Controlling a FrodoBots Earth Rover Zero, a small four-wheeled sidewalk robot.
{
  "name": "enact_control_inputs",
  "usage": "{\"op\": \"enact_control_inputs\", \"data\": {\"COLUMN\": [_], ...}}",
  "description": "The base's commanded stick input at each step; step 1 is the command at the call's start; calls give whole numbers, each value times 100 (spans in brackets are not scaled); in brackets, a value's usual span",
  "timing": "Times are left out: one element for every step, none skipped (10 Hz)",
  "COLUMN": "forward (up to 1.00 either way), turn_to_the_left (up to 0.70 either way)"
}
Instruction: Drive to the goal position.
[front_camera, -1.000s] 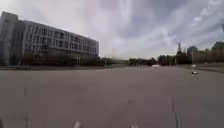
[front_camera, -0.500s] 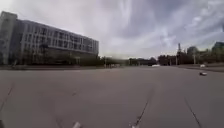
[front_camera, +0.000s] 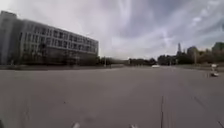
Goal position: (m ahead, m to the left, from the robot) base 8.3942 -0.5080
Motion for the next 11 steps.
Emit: {"op": "enact_control_inputs", "data": {"forward": [100,100,100,100,100,100,100,100,100,100,100], "turn_to_the_left": [0,0,0,0,0,0,0,0,0,0,0]}}
